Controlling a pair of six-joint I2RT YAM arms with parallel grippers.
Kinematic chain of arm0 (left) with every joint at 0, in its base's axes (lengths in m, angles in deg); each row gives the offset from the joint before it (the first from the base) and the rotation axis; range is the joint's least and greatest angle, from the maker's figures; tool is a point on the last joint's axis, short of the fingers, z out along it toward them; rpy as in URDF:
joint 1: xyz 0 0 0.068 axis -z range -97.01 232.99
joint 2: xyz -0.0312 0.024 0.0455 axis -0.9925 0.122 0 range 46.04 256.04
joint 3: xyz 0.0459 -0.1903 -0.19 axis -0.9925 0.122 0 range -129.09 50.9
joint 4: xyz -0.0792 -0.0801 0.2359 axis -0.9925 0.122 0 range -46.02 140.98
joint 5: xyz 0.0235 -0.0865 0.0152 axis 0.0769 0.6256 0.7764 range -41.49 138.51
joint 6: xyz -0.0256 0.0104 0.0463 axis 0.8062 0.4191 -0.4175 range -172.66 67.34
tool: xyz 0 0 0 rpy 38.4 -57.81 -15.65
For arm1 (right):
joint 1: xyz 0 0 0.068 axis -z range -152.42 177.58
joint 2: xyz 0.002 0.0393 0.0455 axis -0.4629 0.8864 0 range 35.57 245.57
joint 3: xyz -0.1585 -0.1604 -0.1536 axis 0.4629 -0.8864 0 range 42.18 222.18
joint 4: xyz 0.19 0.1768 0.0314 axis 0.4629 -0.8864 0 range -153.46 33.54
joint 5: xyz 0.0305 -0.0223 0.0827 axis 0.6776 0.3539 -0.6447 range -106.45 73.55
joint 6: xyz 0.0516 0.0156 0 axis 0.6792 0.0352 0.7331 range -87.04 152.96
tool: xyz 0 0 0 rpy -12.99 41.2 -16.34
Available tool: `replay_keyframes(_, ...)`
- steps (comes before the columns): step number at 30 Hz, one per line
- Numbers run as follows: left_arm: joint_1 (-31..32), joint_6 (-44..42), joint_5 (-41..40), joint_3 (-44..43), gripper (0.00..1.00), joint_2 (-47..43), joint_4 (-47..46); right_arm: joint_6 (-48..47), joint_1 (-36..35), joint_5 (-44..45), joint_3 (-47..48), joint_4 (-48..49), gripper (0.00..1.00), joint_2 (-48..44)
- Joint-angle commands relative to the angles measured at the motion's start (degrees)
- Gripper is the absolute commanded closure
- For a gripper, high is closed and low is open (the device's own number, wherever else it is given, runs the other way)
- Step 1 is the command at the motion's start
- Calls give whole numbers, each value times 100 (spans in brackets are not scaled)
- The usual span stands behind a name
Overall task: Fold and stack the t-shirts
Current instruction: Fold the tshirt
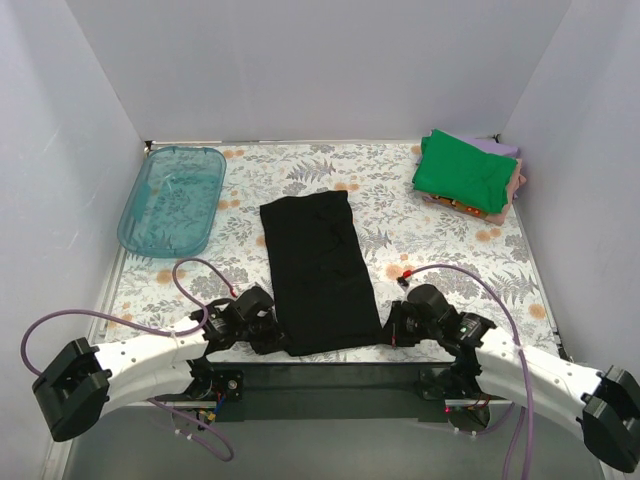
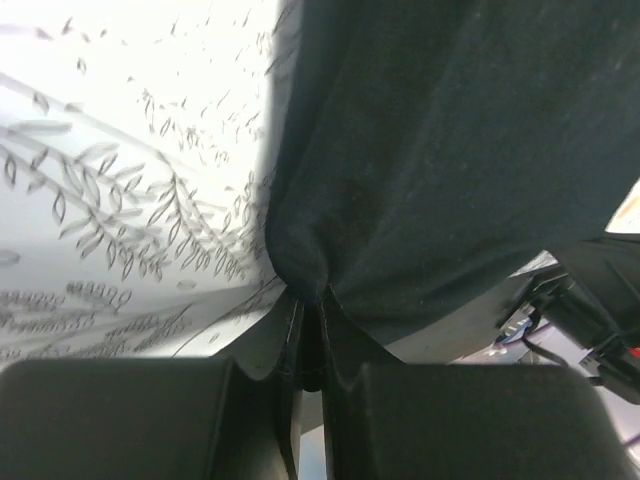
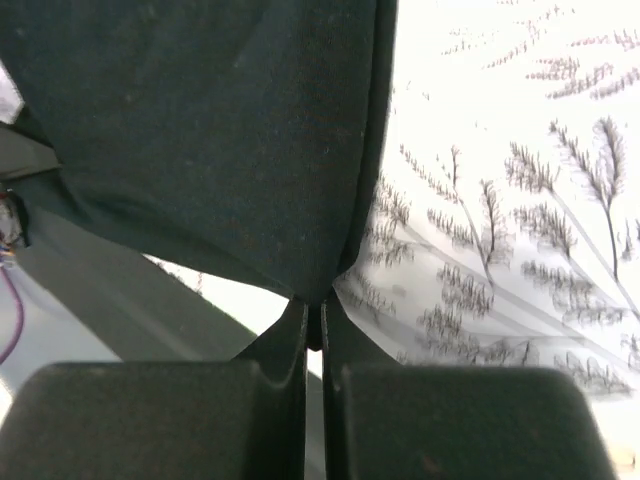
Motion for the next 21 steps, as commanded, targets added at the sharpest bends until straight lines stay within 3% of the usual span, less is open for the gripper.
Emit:
replay_keyframes(1, 155, 477, -144, -7, 100, -93, 984, 289, -57, 430, -69, -1085, 99, -546)
replay_keyframes(8, 411, 512, -845, -1227, 100, -382, 1774, -386, -65, 702, 1219, -1305, 99, -363)
replay_keyframes(15, 411, 687, -1540, -1932, 100, -489, 2188, -756, -66, 1572, 2399, -1490, 99, -204)
replay_keyframes(21, 411, 1004, -2630, -2969, 100, -252, 2943, -1169, -39, 2257, 3461, -1482, 99, 252)
